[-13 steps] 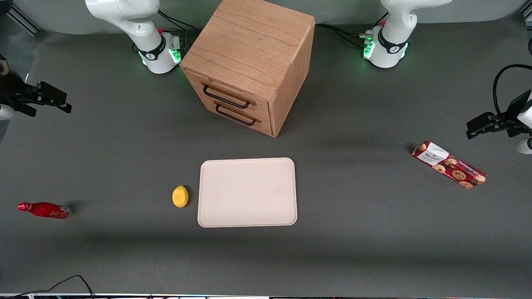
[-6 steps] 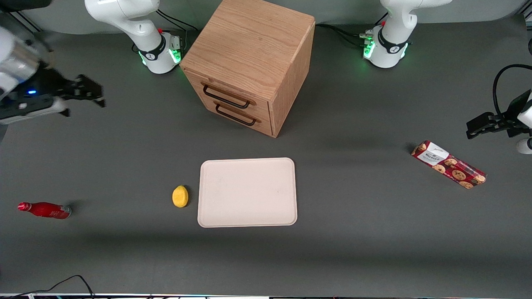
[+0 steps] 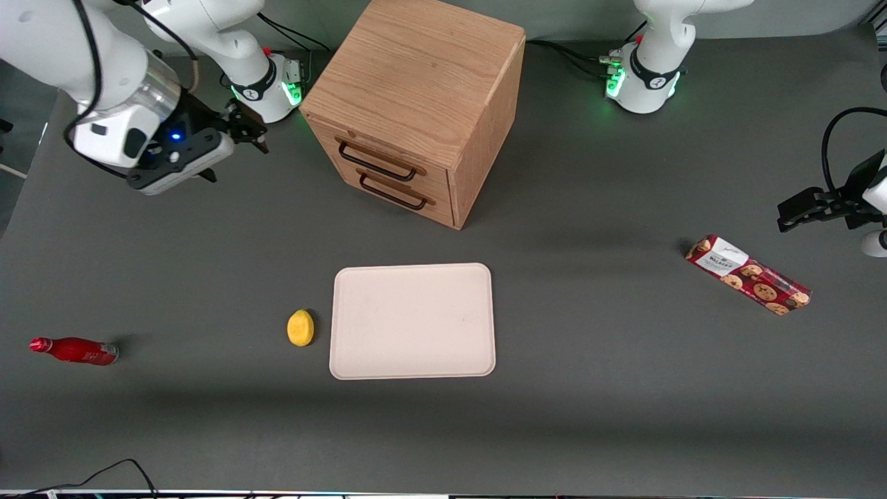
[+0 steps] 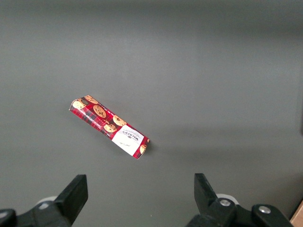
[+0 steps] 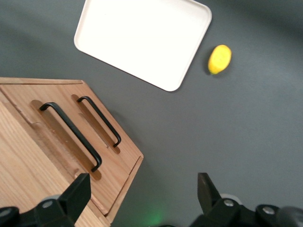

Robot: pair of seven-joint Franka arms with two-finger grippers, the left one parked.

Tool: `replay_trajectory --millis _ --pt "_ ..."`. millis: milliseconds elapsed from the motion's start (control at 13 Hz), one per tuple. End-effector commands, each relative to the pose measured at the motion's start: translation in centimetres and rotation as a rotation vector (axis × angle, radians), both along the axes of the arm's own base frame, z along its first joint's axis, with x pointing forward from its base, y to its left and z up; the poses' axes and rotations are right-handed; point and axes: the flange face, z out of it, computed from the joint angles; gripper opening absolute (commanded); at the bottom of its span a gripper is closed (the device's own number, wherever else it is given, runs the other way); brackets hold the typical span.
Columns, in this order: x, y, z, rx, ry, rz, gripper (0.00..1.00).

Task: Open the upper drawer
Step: 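Move the right gripper toward the upper drawer's black handle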

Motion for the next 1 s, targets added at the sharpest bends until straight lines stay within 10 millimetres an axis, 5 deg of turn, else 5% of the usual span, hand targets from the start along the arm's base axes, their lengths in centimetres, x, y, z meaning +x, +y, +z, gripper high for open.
replay_trajectory --millis 0,462,923 --pt "0.8 2.8 0.0 0.031 0.001 0.048 1.0" --pt "2.3 7.3 -4.7 0.205 0.015 0.342 1.0" --pt "-0.1 9.2 -12.1 0.227 0.187 0.358 1.0"
